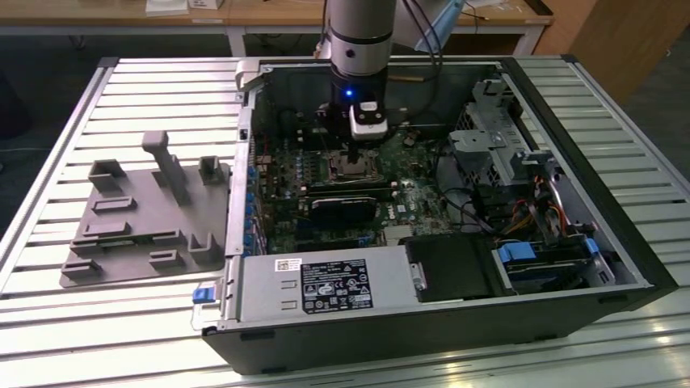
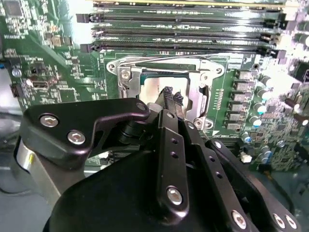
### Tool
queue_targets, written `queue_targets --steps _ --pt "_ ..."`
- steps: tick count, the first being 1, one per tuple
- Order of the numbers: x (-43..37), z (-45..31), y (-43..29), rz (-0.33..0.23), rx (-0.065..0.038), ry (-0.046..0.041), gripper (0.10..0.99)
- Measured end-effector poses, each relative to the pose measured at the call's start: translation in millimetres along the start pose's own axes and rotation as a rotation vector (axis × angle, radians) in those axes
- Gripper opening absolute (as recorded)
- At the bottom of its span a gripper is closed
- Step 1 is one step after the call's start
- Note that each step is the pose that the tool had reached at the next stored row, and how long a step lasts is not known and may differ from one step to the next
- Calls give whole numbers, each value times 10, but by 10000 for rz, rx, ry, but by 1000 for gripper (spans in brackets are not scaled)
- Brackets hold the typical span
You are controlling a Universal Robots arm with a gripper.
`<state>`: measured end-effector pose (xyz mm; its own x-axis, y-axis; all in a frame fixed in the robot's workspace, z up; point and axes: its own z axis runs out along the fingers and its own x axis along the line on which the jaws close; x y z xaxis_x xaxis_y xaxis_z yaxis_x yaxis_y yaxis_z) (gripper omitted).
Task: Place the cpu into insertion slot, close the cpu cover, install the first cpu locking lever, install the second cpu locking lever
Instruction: 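Close the cpu cover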
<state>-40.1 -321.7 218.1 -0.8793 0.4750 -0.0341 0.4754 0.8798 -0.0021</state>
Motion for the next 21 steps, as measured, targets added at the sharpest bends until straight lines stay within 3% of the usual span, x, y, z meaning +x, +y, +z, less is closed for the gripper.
queue_targets --steps 12,21 --pt "0 1 0 -1604 -44 -9 106" --pt "0 5 0 -3217 -94 -16 106"
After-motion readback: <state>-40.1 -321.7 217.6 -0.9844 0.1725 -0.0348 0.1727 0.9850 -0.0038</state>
